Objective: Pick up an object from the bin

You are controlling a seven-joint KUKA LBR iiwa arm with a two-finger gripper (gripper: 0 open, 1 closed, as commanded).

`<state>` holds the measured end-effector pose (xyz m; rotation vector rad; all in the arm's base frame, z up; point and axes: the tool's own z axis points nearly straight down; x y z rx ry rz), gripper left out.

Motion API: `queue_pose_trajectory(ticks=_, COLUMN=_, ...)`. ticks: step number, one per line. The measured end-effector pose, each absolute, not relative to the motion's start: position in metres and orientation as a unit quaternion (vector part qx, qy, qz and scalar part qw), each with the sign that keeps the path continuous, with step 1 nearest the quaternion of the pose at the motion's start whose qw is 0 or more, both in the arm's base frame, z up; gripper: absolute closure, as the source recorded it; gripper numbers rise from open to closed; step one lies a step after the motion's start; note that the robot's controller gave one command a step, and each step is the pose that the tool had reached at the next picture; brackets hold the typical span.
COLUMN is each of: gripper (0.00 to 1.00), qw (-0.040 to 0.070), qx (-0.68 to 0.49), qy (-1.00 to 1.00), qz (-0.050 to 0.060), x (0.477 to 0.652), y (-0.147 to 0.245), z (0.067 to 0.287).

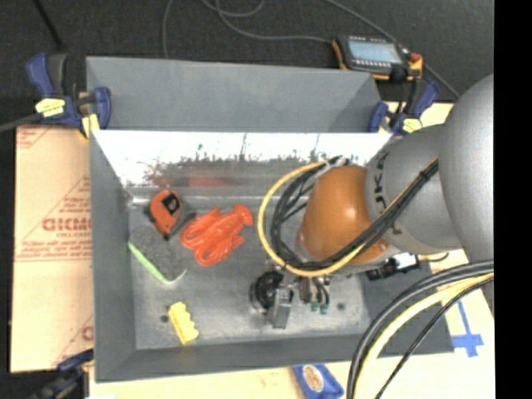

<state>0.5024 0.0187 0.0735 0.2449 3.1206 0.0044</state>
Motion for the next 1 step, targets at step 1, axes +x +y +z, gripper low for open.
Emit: queue_pose_trajectory(ticks=1, gripper=1.0, qw=0.004, qx=0.078, qy=0.997, qz=0.001, x=0.5016, y=0.0187, z=0.078)
